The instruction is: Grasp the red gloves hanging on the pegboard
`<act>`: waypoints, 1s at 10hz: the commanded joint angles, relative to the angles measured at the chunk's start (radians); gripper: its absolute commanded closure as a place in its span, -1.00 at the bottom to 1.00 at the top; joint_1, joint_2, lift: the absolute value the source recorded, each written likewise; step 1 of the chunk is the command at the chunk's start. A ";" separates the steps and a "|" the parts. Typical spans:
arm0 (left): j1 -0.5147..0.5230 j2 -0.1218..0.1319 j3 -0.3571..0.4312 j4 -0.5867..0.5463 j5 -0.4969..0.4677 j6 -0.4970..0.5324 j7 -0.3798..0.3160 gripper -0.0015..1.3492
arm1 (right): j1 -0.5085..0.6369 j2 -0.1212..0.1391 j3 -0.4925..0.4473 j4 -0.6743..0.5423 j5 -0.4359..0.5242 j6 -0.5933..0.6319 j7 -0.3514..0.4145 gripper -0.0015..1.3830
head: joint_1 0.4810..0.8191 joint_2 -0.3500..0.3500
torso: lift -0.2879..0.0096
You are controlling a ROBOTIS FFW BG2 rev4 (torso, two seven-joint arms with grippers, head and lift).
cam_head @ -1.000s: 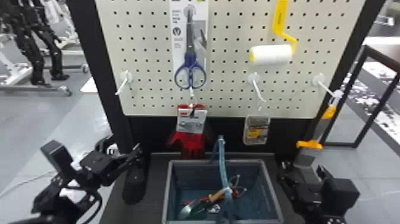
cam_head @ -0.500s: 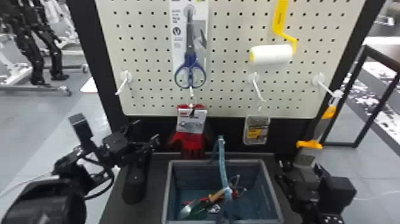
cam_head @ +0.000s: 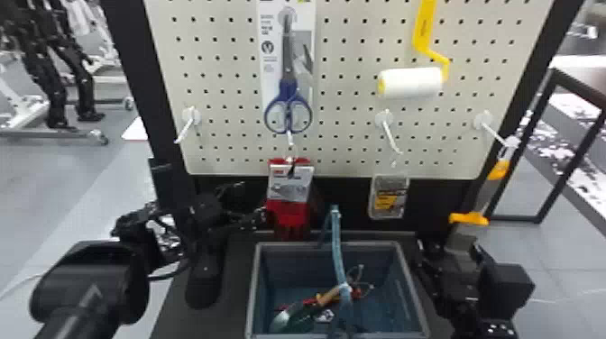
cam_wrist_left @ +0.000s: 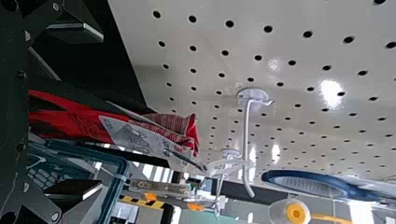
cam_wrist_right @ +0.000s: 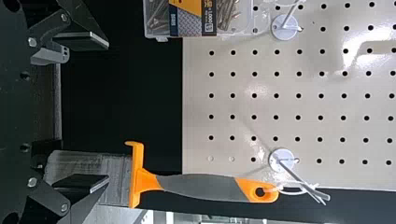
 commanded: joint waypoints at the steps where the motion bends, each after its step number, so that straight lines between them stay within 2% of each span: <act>1: -0.038 0.010 -0.050 0.037 0.004 -0.016 -0.001 -0.71 | -0.004 0.001 0.000 0.004 0.001 -0.002 0.003 -0.61 | -0.60 0.00 | 0.26; 5: -0.112 0.031 -0.168 0.131 0.054 -0.036 -0.004 -0.71 | -0.012 0.001 0.003 0.011 0.001 -0.007 0.010 -0.61 | -0.60 0.00 | 0.26; 7: -0.124 0.034 -0.191 0.135 0.057 -0.034 0.002 -0.71 | -0.013 0.001 0.003 0.011 0.003 -0.007 0.012 -0.61 | -0.60 0.00 | 0.26; 10: -0.184 0.042 -0.273 0.168 0.078 -0.045 0.002 -0.71 | -0.024 0.001 0.006 0.016 0.006 -0.008 0.016 -0.61 | -0.60 0.00 | 0.26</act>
